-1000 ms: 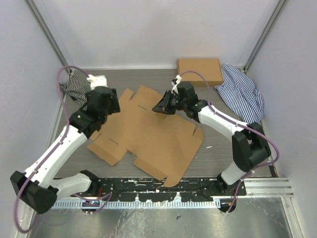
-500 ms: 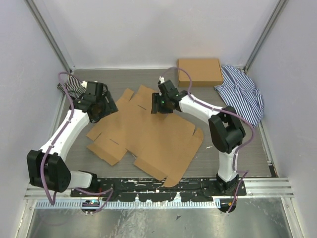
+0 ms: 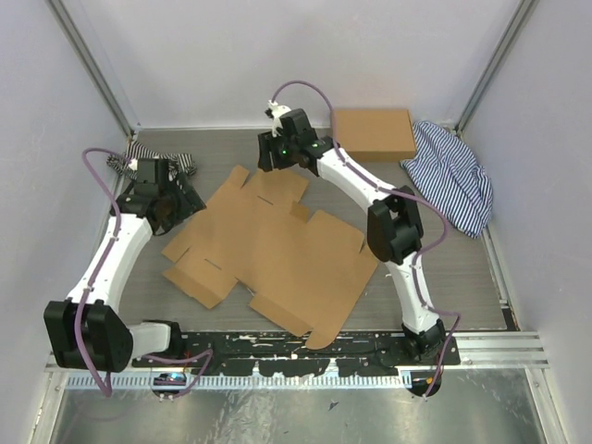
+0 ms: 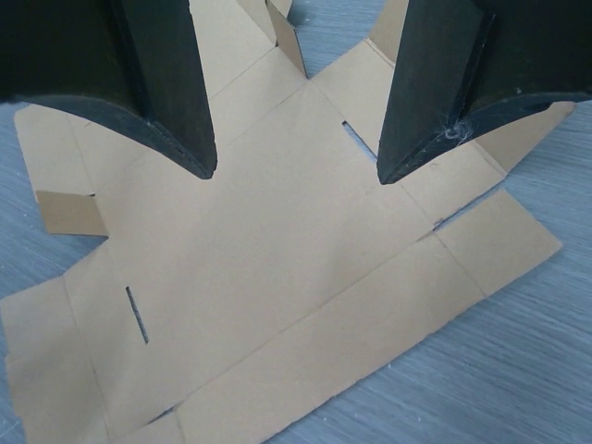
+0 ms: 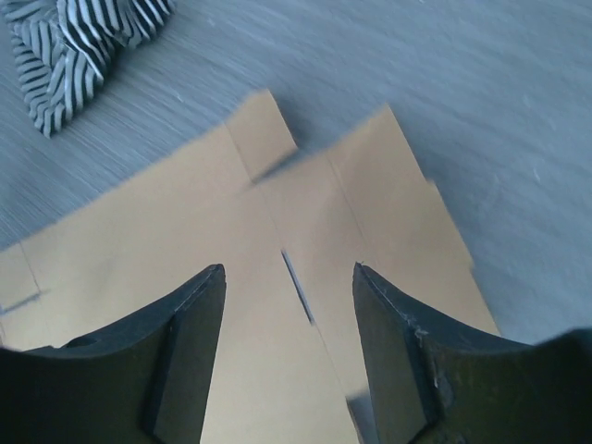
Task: Fold the paper box
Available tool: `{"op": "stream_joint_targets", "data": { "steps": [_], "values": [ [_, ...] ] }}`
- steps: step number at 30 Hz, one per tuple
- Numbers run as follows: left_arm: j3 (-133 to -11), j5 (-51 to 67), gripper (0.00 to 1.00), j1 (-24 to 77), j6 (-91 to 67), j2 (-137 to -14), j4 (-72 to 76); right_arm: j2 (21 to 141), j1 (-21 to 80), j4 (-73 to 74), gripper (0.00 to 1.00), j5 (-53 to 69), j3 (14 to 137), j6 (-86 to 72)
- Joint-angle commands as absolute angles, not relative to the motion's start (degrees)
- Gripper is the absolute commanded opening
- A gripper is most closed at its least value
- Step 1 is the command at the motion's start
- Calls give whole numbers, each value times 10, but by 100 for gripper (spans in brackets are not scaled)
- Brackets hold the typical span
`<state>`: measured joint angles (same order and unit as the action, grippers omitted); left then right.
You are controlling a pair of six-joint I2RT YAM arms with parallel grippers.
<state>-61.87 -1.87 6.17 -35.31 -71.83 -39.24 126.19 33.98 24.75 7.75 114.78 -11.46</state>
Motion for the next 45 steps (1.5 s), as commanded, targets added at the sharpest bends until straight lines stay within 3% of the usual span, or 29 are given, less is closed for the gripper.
{"op": "stream_joint_targets", "data": {
  "steps": [1,9,21,37,40,45],
  "values": [
    [-593,15,77,56,-355,-700,-371,1333,335,166,63,171,1235,-77],
    [-546,14,75,55,-337,-637,-359,1474,308,14,71,301,1304,-176],
    [-520,8,74,54,-319,-592,-353,1523,311,-43,71,320,1313,-191],
    [-506,21,74,54,-315,-597,-341,1587,341,-66,74,249,1379,-158],
    [-505,23,73,54,-317,-601,-340,1591,344,-84,67,256,1375,-158],
    [-501,23,73,54,-319,-604,-335,1582,345,-121,28,248,1359,-162]
  ]
}}
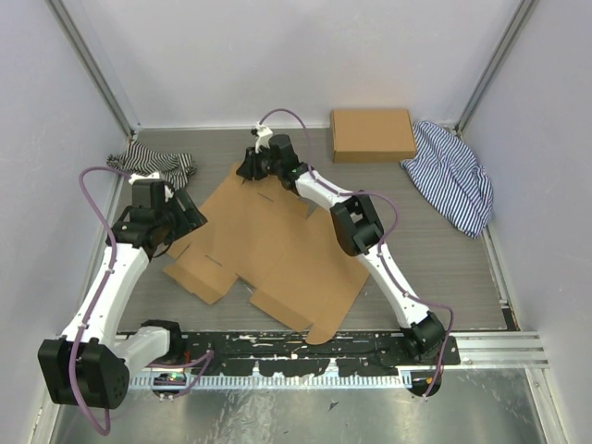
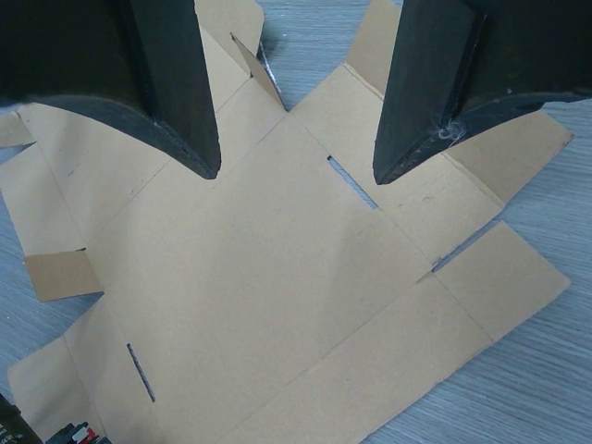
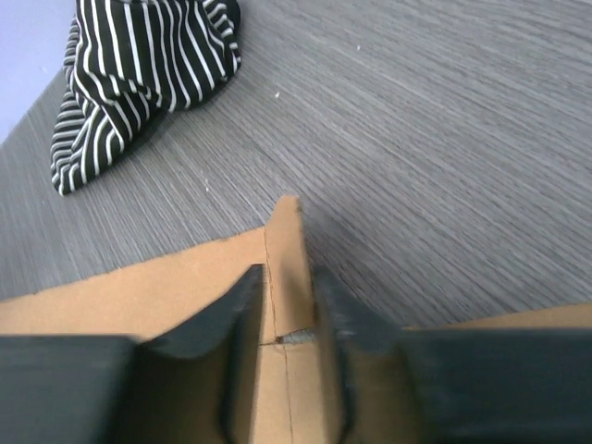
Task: Fold the paper box
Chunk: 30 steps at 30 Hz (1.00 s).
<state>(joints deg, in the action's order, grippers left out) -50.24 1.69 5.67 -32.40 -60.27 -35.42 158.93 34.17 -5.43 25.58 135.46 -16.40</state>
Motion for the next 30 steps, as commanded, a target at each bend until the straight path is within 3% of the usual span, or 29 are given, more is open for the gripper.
{"op": "stream_joint_targets", "data": {
  "steps": [1,3,5,15,30],
  "values": [
    [-501,23,73,54,-319,-605,-335,1579,345,-123,20,242,1357,-161],
    [-505,22,73,54,-317,-606,-334,1557,345,-131,7,232,1333,-153],
    [-513,25,74,54,-310,-608,-334,1513,345,-155,1,223,1275,-143],
    [-616,57,75,54,-282,-645,-345,1233,341,-212,1,221,971,-90],
    [-672,241,76,54,-205,-672,-247,978,331,-155,1,215,804,-37]
  ]
}}
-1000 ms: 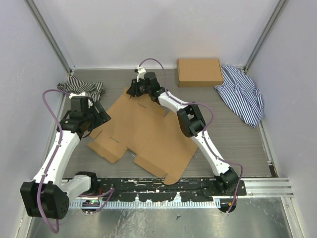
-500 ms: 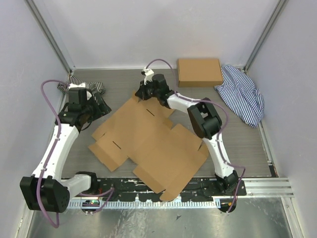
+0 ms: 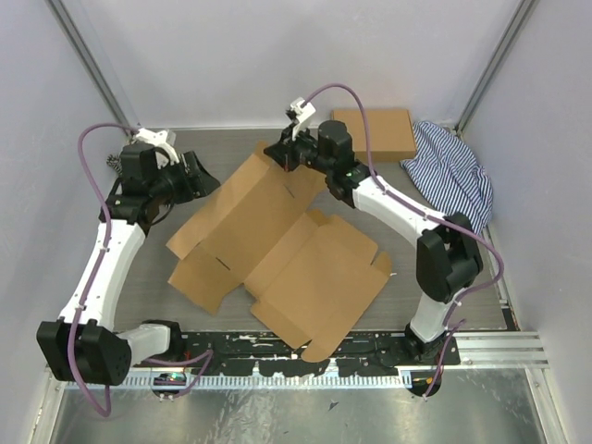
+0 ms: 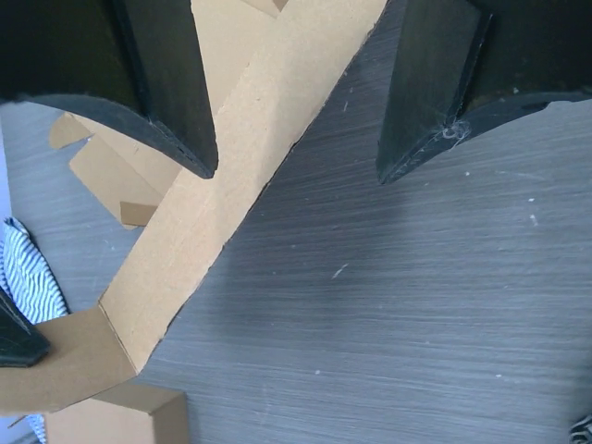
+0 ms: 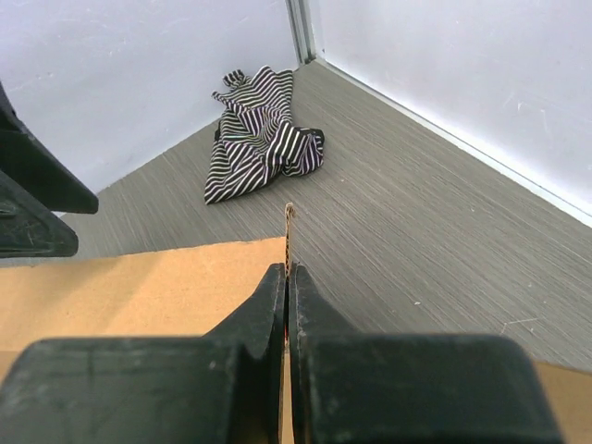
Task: Fold the paper box
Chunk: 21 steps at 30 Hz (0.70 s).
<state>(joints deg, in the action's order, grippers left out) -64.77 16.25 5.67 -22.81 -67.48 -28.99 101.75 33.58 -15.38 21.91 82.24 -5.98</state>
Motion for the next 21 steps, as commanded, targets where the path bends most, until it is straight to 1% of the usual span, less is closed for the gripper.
{"op": "stream_joint_targets", "data": {
  "steps": [1,3,8,16,21],
  "values": [
    [-664,262,76,54,-212,-667,-227,973,331,-151,1,215,802,-34],
    [-648,300,77,54,-226,-658,-189,966,330,-147,1,219,798,-32],
    [-625,302,78,54,-216,-654,-165,936,326,-150,1,234,773,-32],
    [-613,368,77,54,-223,-689,-131,876,318,-134,1,262,731,-23],
    [-606,461,73,54,-266,-722,-95,844,316,-133,1,254,706,-19]
  ]
}}
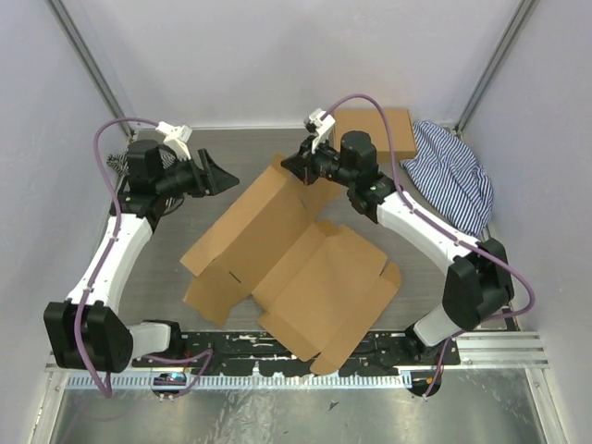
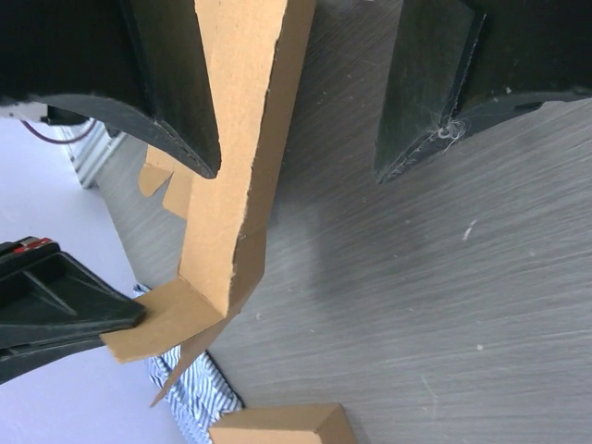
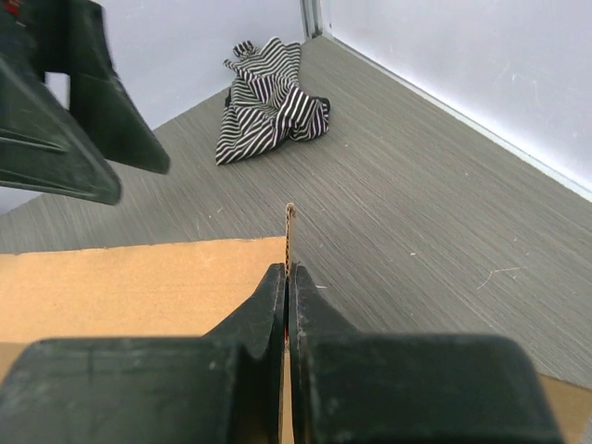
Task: Fold the paper box
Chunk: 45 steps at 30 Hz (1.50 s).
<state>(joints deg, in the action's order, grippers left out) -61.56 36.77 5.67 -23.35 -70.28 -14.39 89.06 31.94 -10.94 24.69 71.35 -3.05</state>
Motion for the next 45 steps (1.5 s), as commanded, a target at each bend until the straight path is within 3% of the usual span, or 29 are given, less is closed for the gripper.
{"op": "stream_joint_targets", "data": {
  "steps": [1,7,26,30,35,37,38,41,45],
  "values": [
    [-604,482,72,54,-279,-732,-82,841,316,-132,1,253,704,-18],
    [-589,583,66,54,-348,-759,-11,832,316,-128,1,250,700,-19],
    [-614,561,61,127,-267,-786,-134,810,304,-135,1,260,689,-36],
    [-621,548,45,143,-260,-785,-148,811,302,-121,1,252,694,-35],
    [-659,496,12,151,-218,-780,-227,801,302,-91,2,219,695,-34],
    [-695,462,1,164,-192,-781,-276,794,301,-72,5,200,698,-34],
    [-714,440,0,172,-179,-781,-302,791,301,-60,11,190,701,-34],
    [-776,339,0,213,-135,-783,-383,777,301,-14,44,130,706,-45],
    [-860,193,0,299,-70,-802,-490,744,300,44,58,0,695,-63]
  ]
}}
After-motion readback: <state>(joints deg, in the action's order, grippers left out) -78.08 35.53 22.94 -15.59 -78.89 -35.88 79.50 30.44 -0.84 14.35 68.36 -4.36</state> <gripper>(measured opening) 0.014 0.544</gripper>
